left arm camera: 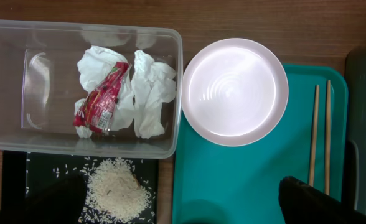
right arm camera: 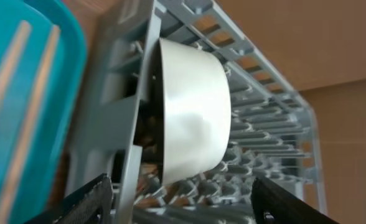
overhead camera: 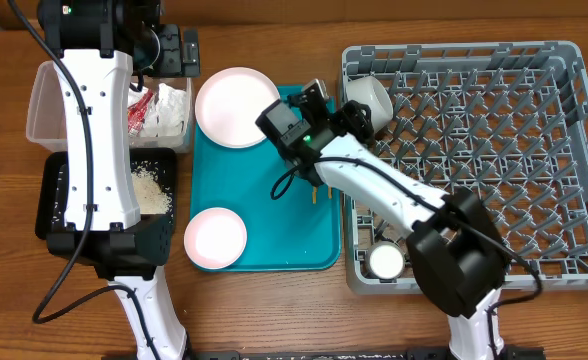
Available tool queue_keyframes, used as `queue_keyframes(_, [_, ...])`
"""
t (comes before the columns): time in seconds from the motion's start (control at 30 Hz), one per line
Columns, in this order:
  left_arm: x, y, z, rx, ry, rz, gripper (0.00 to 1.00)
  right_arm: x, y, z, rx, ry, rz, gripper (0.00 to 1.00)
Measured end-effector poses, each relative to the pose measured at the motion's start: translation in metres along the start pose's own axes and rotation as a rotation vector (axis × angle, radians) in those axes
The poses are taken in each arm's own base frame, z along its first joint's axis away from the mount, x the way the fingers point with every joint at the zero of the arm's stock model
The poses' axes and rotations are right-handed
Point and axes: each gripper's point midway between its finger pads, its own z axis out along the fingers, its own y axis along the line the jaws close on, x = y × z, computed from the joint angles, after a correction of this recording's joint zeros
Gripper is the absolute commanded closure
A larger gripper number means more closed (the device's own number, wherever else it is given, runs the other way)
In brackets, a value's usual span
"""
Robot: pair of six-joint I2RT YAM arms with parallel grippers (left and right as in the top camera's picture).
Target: Sort waste into correct bins and load items into the dishwasher
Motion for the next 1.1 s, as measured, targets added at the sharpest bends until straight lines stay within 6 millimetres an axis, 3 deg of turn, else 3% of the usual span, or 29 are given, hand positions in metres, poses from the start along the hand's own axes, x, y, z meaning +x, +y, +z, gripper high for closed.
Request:
queue_keyframes(0.13, [0.0, 0.0, 0.0, 0.0, 0.0, 0.0, 0.0, -0.017, -0.004, -0.031, -0.213, -0.001, 0.134, 0.23])
queue_keyframes(0.23, [0.0, 0.0, 0.0, 0.0, 0.0, 0.0, 0.0, -0.036, -0.008, -0.069, -0.428, -0.035, 0.282, 0.18])
queue_keyframes(0.37, [0.0, 0.0, 0.0, 0.0, 0.0, 0.0, 0.0, -0.042, 0.002, -0.109, -0.676, -0.004, 0.403, 0.1])
queue_keyframes(0.63, [0.0, 0.0, 0.0, 0.0, 0.0, 0.0, 0.0, -0.003, 0.069, -0.134, -0.985, 0.235, 0.434, 0.09])
queue_keyframes(0.8, [0.0, 0.0, 0.0, 0.0, 0.0, 0.0, 0.0, 0.017, 0.107, -0.153, -1.082, 0.284, 0.386, 0.19])
queue_keyframes(1.0, [0.0, 0.0, 0.0, 0.0, 0.0, 0.0, 0.0, 0.032, 0.139, -0.177, -1.154, 0.3, 0.35, 0.29])
queue_keyframes(1.1, [0.0, 0.0, 0.0, 0.0, 0.0, 0.0, 0.0, 0.036, 0.149, -0.178, -1.165, 0.31, 0.363, 0.32])
